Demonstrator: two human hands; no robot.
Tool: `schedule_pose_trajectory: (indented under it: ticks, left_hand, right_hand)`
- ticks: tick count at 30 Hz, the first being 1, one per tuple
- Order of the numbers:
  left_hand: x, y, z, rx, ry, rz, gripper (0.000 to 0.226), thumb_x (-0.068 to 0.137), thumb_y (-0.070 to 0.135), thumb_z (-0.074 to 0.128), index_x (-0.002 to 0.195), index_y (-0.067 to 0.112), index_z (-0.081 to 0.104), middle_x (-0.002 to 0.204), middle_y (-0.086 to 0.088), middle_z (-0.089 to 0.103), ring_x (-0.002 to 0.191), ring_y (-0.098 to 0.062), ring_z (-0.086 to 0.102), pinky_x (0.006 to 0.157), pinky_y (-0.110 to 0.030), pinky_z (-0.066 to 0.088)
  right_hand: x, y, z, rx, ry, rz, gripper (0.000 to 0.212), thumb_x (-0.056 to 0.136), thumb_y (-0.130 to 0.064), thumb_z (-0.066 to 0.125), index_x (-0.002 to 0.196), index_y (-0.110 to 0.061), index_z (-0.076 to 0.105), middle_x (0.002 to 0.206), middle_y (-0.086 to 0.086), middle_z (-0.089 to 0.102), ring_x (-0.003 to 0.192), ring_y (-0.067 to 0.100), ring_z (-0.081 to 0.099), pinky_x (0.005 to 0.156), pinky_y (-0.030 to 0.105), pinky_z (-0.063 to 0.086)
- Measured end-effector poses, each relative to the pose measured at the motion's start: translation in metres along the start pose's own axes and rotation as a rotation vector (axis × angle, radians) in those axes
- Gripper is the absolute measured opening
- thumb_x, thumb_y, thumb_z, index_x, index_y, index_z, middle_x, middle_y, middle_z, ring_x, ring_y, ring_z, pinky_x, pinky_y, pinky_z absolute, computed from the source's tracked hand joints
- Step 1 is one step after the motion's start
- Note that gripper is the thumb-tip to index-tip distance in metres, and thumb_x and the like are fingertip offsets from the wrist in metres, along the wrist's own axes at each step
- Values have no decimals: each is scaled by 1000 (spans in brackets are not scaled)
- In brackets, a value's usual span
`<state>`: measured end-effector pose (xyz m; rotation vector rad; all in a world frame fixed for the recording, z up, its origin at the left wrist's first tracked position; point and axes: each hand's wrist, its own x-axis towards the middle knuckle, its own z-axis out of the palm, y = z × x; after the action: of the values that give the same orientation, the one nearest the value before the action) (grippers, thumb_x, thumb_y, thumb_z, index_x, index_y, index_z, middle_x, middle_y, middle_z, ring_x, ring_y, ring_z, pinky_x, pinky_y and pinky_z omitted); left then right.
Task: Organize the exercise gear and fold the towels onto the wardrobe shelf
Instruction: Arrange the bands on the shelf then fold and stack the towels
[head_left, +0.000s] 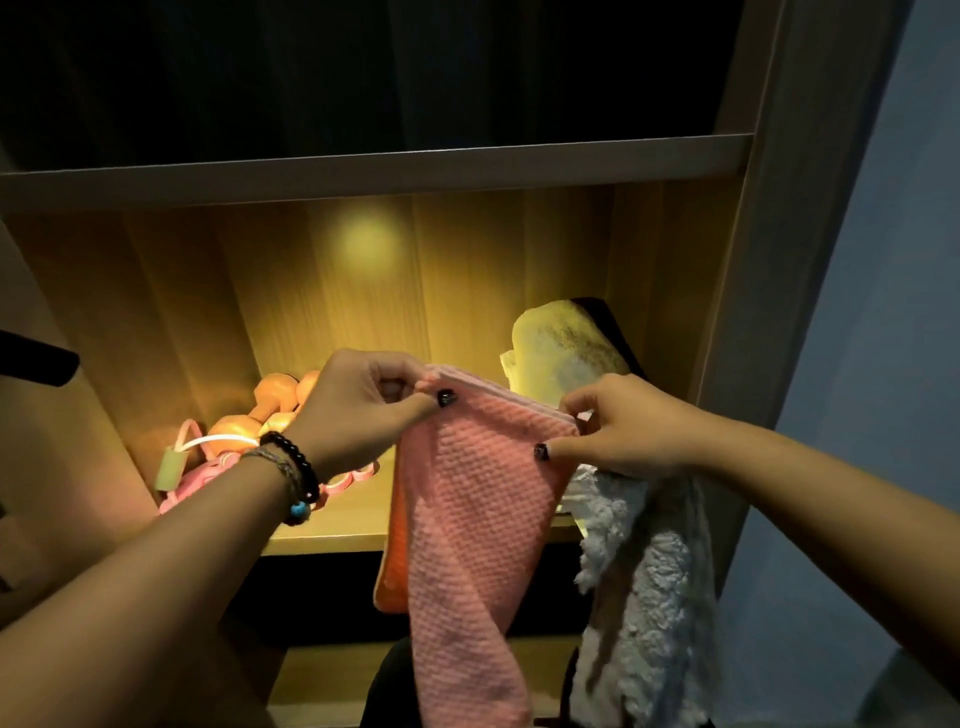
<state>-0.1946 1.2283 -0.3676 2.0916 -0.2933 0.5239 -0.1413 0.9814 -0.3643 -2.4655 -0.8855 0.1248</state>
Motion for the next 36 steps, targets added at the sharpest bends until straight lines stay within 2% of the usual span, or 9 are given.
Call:
schedule_pose_trajectory:
  ticks: [4, 9, 12, 16, 25, 27, 31, 34, 36]
  left_hand:
    - [1, -12, -25, 248, -1, 78, 15, 82, 3, 71, 85, 18, 73, 90, 6, 71, 82, -13, 67, 70, -27, 59]
    - [1, -23, -35, 258, 123, 104, 13, 85, 1, 68, 90, 11, 74, 91, 6, 70, 85, -10, 65, 74, -20, 56]
    - [4, -31, -39, 348, 154, 82, 17, 86, 4, 67, 91, 19, 71, 91, 11, 66, 84, -1, 61, 71, -11, 50]
    - [1, -34, -39, 245, 204, -6, 18, 86, 7, 68, 90, 24, 70, 93, 10, 67, 84, 4, 60, 71, -9, 49]
    - [-26, -44, -46, 41, 149, -163, 18, 81, 2, 70, 85, 19, 72, 90, -6, 71, 82, -11, 67, 75, -22, 57]
    - [-26, -52, -49, 65, 138, -204, 14, 82, 2, 69, 84, 16, 71, 87, -6, 70, 78, -9, 66, 73, -23, 57]
    - [-18, -66, -52, 41, 142, -278, 5, 85, -1, 66, 89, 2, 67, 86, -9, 70, 83, -20, 66, 79, -34, 58]
    - [-10, -63, -59, -86, 257, -299, 9, 86, 0, 64, 84, 8, 62, 90, -10, 67, 86, -29, 62, 82, -50, 54]
    - [-6, -56, -67, -178, 335, -277, 13, 87, 0, 63, 84, 12, 62, 94, -9, 67, 90, -27, 62, 88, -51, 53]
  right_hand:
    - [3, -6, -7, -259, 61, -35, 16, 90, -37, 63, 91, -21, 66, 73, -7, 59, 67, 16, 59, 61, 36, 49]
    - [6, -23, -4, -327, -34, -181, 16, 92, -39, 58, 81, -29, 53, 73, -13, 54, 67, 6, 52, 61, 29, 44]
    - [8, -34, 0, -340, -113, -223, 21, 94, -41, 54, 77, -34, 45, 74, -12, 54, 63, 5, 50, 56, 23, 40]
    - [15, -41, -2, -365, 9, -275, 19, 93, -42, 55, 81, -30, 48, 79, -8, 57, 65, 8, 51, 57, 30, 41]
    - [21, -41, 9, -48, 45, -354, 47, 69, -56, 64, 78, -10, 64, 81, 6, 68, 78, 22, 62, 67, 47, 51]
    - [29, -44, 14, -35, 41, -326, 43, 70, -52, 67, 77, -9, 65, 83, 8, 69, 79, 24, 64, 69, 50, 52]
    - [58, -46, 16, -151, 47, -230, 26, 78, -36, 74, 80, -11, 69, 84, 9, 71, 79, 24, 64, 70, 44, 53]
    - [72, -53, 6, -221, 132, -201, 25, 77, -39, 75, 82, -15, 71, 86, 6, 70, 73, 16, 61, 63, 34, 50]
    - [74, -59, -1, -232, 211, -229, 30, 78, -41, 74, 90, -14, 75, 89, 3, 71, 71, 9, 59, 62, 30, 50]
